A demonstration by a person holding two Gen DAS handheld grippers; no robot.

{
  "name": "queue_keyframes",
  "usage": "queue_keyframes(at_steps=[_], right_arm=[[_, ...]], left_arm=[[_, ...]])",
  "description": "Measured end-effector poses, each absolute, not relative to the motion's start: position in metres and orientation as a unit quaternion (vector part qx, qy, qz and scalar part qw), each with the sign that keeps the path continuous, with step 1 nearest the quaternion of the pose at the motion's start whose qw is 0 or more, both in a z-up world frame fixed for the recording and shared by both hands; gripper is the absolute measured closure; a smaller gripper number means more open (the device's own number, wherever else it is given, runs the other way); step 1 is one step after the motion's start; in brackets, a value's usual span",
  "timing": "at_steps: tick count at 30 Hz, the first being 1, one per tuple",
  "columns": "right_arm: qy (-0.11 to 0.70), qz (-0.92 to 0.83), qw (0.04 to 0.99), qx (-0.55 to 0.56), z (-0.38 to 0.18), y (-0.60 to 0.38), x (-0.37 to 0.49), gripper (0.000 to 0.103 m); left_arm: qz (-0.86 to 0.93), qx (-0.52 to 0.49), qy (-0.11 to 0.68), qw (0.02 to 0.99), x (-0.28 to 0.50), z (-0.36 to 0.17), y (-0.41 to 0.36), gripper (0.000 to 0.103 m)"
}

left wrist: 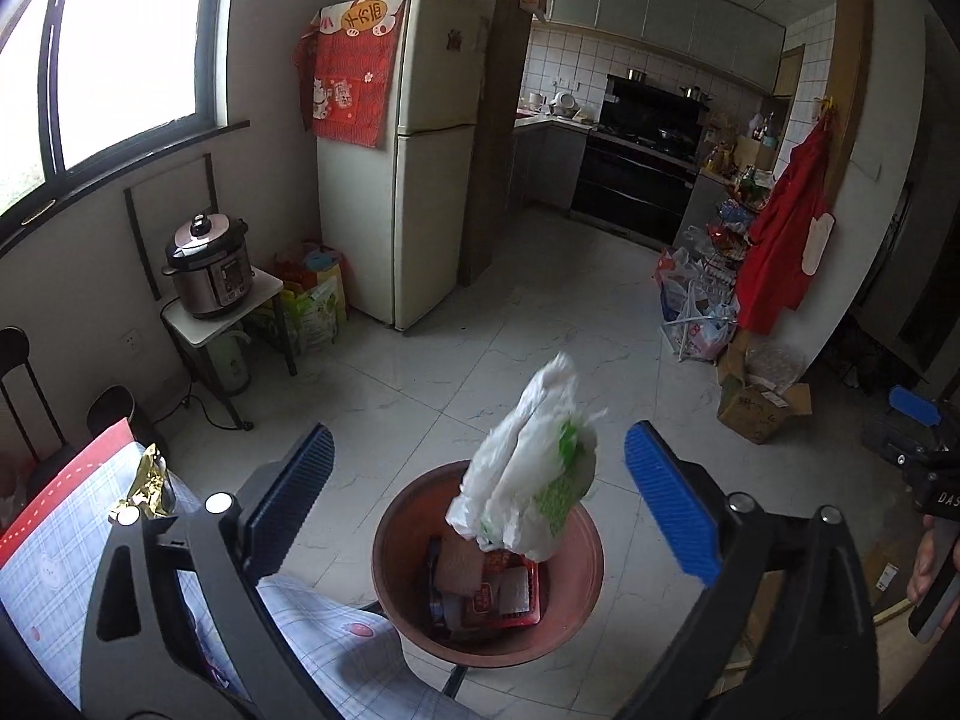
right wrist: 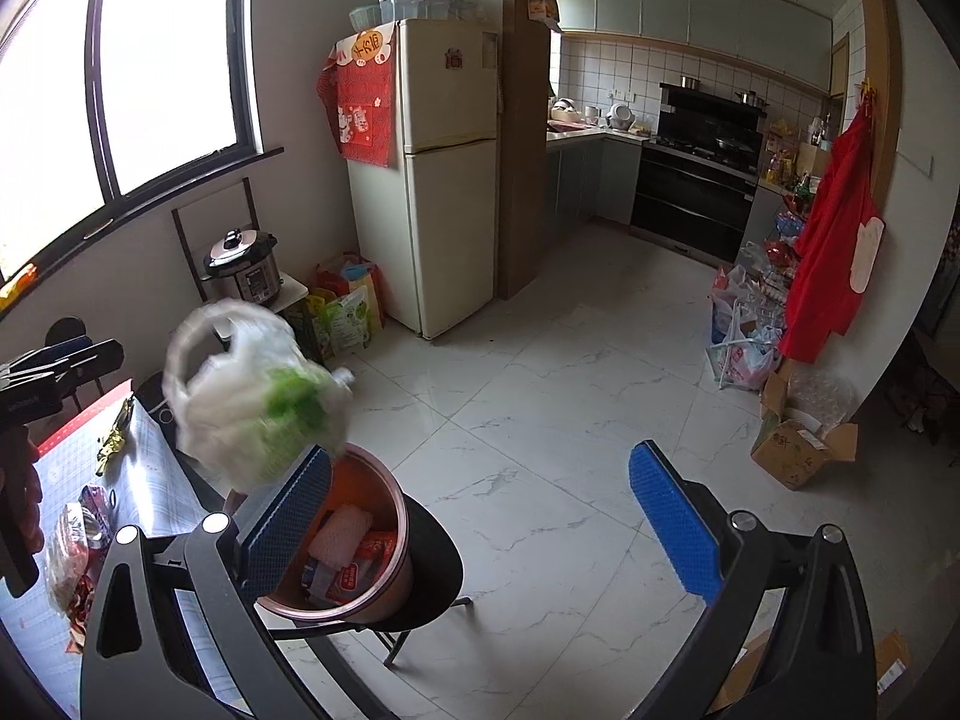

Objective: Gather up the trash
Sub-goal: 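Carry the white plastic bag over the bin and release it with the left tool, then move the right tool to the brown paper wrapper and grasp it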

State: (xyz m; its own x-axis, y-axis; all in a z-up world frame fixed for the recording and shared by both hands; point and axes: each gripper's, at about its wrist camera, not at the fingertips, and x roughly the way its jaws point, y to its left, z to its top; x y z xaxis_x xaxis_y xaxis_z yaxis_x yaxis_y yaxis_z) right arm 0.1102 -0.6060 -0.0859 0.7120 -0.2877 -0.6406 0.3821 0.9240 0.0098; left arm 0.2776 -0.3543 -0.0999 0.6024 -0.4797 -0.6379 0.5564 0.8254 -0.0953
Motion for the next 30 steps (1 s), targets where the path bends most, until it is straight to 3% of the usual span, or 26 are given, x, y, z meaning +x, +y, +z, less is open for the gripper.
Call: queue_keyframes(at_steps=[9,21,30], right_arm=[[0.320,-0.142,0.932,0.095,-0.085,-0.593,0.106,0.006],[0.303,-0.045,0.947,0.094,-0.084,-0.526,0.121,0.006],[0.358,0.034,0.930,0.082,-0.127,-0.450,0.153,0.006]], left_arm=[[-0.218,0.017,0.357,0.908,0.264,-0.087,-0.272,0.006],[-0.034,-0.053,0.337,0.939,0.176,-0.064,-0.082,0.006],[0.073,-0.102,0.369,0.921,0.089,-0.108,0.014,0.006]])
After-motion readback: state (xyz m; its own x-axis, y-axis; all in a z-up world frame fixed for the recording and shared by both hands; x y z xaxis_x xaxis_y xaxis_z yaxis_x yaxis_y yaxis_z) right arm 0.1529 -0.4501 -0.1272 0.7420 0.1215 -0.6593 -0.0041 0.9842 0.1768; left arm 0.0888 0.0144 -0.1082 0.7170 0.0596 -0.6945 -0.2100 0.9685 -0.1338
